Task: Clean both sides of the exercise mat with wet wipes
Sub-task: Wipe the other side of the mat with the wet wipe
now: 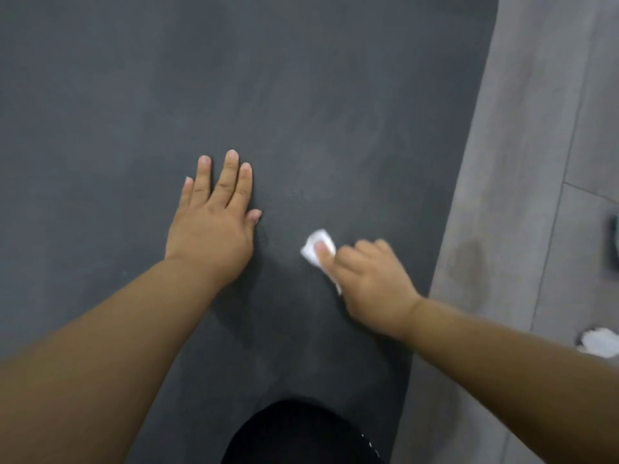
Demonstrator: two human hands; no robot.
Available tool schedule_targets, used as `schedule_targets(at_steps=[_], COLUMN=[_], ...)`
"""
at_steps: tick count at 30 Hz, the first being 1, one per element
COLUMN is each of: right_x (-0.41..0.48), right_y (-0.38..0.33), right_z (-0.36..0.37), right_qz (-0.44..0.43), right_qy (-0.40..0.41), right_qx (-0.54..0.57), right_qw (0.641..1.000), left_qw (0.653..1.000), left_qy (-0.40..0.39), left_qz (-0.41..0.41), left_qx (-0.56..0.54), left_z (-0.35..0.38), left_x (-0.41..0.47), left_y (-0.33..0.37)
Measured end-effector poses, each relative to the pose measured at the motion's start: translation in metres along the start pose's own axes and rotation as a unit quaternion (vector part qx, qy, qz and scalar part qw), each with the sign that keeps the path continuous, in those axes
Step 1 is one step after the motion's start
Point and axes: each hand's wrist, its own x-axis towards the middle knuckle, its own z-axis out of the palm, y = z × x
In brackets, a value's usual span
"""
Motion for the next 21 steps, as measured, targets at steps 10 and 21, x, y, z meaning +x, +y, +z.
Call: schedule_targets(at_steps=[10,21], right_x=[0.044,-0.064], right_y=[0.125,0.0], right_z=[-0.022,-0.013], right_qz=[0.236,-0.03], right_qy=[0.02,-0.038], right_qx=[-0.097,-0.003], right_qw=[0.967,0.999], left_qw=[1.0,1.0], left_qy=[0.002,-0.009], left_qz=[-0.01,-0.015], left_qx=[0.006,-0.002], left_z=[0.0,-0.005], left_x=[0.001,0.003], left_y=[0.002,0.003])
